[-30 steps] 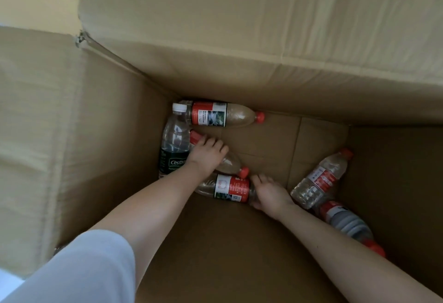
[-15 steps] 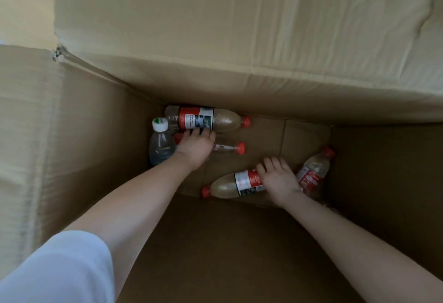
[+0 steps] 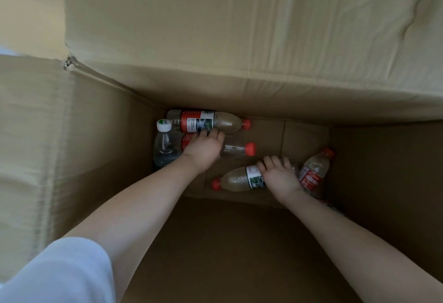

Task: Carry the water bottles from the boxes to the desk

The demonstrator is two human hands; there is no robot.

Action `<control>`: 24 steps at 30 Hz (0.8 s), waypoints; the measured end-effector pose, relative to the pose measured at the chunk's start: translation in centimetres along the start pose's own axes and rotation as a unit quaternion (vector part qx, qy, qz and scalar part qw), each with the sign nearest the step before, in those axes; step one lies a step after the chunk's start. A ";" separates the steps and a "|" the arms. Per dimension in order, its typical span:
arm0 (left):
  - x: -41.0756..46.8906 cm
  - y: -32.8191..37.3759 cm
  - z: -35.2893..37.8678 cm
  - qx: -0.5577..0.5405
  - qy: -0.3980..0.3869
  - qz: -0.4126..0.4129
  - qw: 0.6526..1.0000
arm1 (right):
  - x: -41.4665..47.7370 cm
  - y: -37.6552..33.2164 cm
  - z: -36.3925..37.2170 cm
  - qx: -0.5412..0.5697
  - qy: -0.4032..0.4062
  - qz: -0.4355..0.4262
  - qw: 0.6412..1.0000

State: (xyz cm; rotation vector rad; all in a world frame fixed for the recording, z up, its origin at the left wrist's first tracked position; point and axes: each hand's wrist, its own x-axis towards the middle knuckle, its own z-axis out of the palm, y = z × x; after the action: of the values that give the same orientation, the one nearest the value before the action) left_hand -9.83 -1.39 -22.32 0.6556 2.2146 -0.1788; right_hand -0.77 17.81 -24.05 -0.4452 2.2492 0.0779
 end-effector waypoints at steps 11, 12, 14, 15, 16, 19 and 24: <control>-2.7 3.4 -5.4 -0.059 0.030 -0.002 0.998 | -6.0 2.0 -4.8 -0.004 0.048 0.013 0.999; -3.4 3.5 -5.9 -0.068 0.031 -0.010 0.997 | -6.6 2.2 -4.9 -0.005 0.052 0.012 0.999; -4.8 3.6 -6.8 -0.089 0.040 -0.032 0.995 | -7.8 2.5 -5.2 -0.006 0.070 0.011 0.997; -5.5 3.7 -7.1 -0.107 0.045 -0.046 0.992 | -8.3 2.5 -5.4 -0.007 0.082 0.010 0.997; -6.3 3.9 -7.5 -0.128 0.047 -0.062 0.989 | -9.0 2.6 -5.6 -0.012 0.087 0.008 0.996; -8.8 4.4 -8.5 -0.185 0.070 -0.101 0.975 | -11.0 2.6 -6.9 -0.022 0.131 0.014 0.991; -12.9 4.9 -9.5 -0.236 0.121 -0.123 0.956 | -14.0 2.1 -8.1 -0.015 0.202 0.033 0.979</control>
State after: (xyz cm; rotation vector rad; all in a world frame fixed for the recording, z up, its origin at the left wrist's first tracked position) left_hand -6.62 0.80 -6.03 0.1412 2.4437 0.3164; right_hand 0.99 22.24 -8.49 -0.4330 2.6653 0.0601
